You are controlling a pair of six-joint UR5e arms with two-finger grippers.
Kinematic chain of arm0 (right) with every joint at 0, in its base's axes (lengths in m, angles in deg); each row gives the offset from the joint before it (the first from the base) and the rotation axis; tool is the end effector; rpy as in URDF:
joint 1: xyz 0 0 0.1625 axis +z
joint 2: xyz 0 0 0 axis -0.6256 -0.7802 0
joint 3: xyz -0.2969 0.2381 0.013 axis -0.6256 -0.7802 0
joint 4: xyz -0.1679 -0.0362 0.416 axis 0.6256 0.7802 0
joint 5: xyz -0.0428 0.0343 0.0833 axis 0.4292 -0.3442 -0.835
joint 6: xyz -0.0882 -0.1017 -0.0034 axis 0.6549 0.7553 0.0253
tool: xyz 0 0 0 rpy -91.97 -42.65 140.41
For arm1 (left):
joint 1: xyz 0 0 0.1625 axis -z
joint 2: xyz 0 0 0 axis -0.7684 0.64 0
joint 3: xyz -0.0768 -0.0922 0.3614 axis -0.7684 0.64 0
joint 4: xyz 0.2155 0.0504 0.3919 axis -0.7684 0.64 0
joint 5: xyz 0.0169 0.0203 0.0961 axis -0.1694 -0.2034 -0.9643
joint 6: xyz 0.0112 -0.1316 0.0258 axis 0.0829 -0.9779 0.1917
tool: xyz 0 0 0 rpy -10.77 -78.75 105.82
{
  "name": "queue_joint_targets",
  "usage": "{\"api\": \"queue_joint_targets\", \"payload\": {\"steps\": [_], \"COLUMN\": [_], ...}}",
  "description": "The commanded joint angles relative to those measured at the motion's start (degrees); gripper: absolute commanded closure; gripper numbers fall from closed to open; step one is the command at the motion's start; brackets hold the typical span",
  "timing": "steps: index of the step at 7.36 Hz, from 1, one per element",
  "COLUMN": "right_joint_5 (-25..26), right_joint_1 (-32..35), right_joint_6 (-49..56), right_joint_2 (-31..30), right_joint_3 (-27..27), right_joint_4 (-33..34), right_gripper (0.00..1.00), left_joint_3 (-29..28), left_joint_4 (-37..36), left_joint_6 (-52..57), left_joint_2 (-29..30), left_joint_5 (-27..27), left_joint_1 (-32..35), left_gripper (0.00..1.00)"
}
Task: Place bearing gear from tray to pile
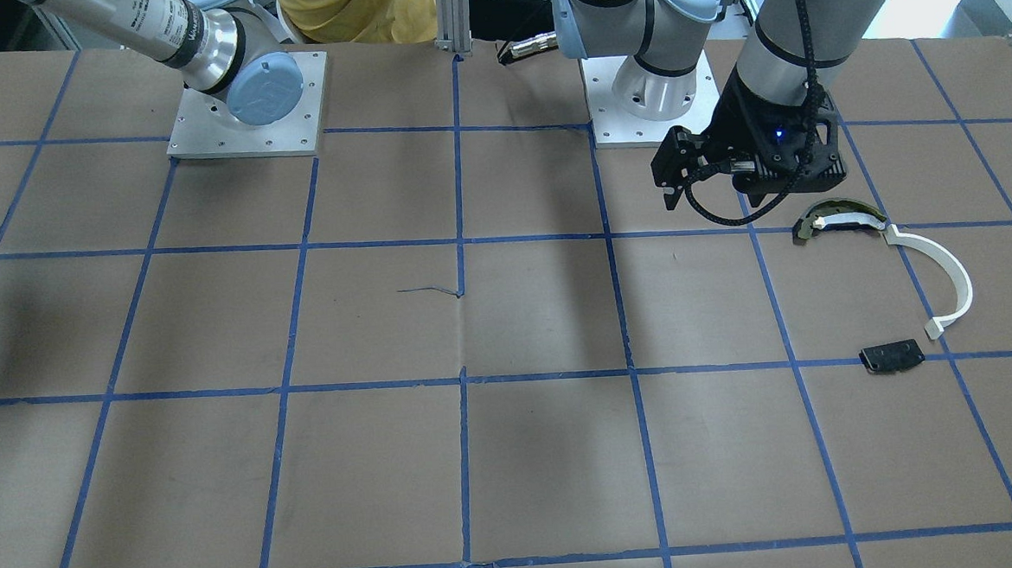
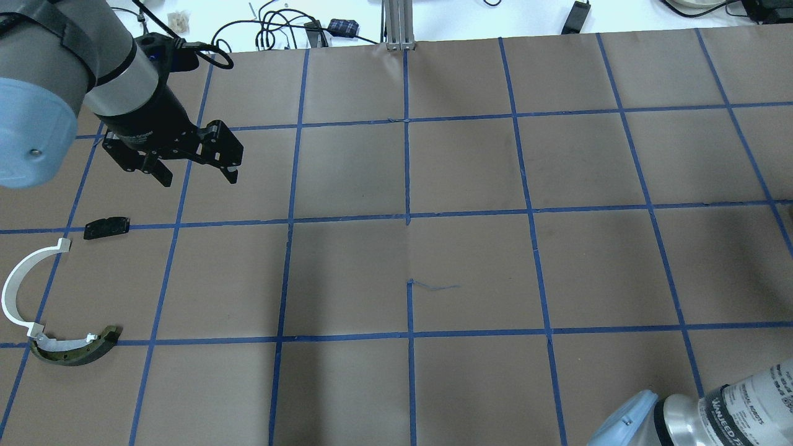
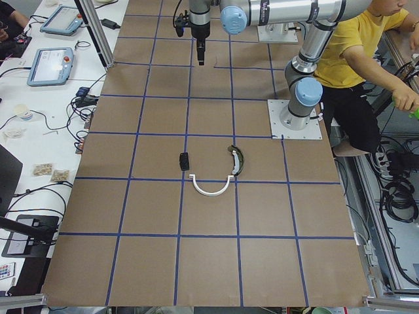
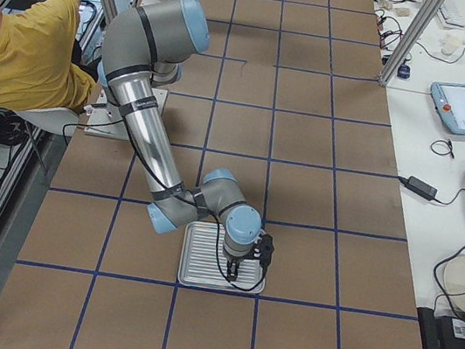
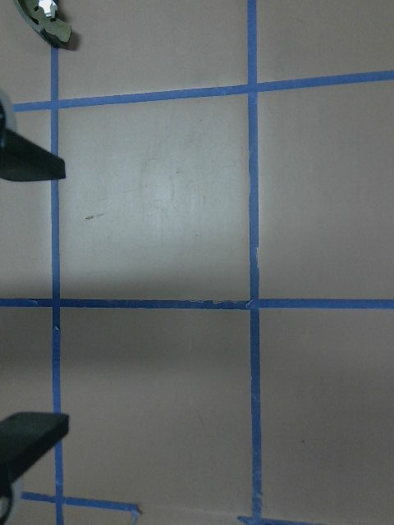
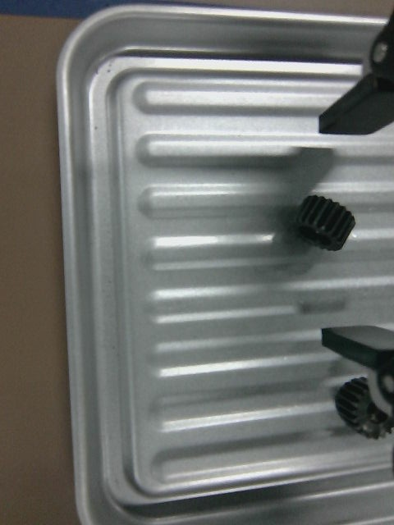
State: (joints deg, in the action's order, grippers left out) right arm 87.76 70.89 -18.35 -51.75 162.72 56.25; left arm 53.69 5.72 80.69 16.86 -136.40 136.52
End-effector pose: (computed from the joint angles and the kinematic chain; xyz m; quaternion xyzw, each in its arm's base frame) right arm -0.5045 -0.4736 0.0881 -0.0015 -0.9999 0.0059 0.0159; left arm -0.0999 -0.5217 0.3697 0.0013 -0.9999 -0.0141 0.0009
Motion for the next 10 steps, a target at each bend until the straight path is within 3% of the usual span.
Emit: {"api": "queue_joint_targets", "payload": {"steps": [1, 2, 3, 5, 7, 8, 10], "right_joint_5": [-0.13, -0.04, -0.04, 0.04, 0.75, 0.92, 2.77], "right_joint_1": [0.09, 0.09, 0.0, 0.09, 0.61, 2.18, 6.22], "right_joint_6": [0.08, 0.6, 1.04, 1.05, 0.87, 0.96, 1.13], "right_joint_2": [0.18, 0.09, 0.09, 0.27, -0.69, -1.92, -7.0], "right_joint_3": [0.01, 0.01, 0.1, 0.1, 0.1, 0.19, 1.32], "right_joint_4": [0.06, 0.14, 0.23, -0.03, -0.56, -0.73, -3.53], "right_gripper": [0.22, 0.36, 0.56, 0.71, 0.94, 1.0, 1.0], "left_joint_3": [0.09, 0.09, 0.09, 0.09, 0.09, 0.09, 0.09], "left_joint_4": [0.11, 0.03, 0.03, 0.03, 0.03, 0.03, 0.03], "left_joint_6": [0.07, 0.15, 0.16, 0.16, 0.16, 0.24, 0.24], "left_joint_2": [-0.07, -0.07, -0.16, -0.07, -0.07, -0.07, 0.02], "left_joint_5": [0.0, 0.0, 0.0, 0.0, 0.0, 0.0, 0.0], "left_joint_1": [0.0, 0.0, 0.0, 0.0, 0.0, 0.0, 0.0], "left_gripper": [0.0, 0.0, 0.0, 0.0, 0.0, 0.0, 0.0]}}
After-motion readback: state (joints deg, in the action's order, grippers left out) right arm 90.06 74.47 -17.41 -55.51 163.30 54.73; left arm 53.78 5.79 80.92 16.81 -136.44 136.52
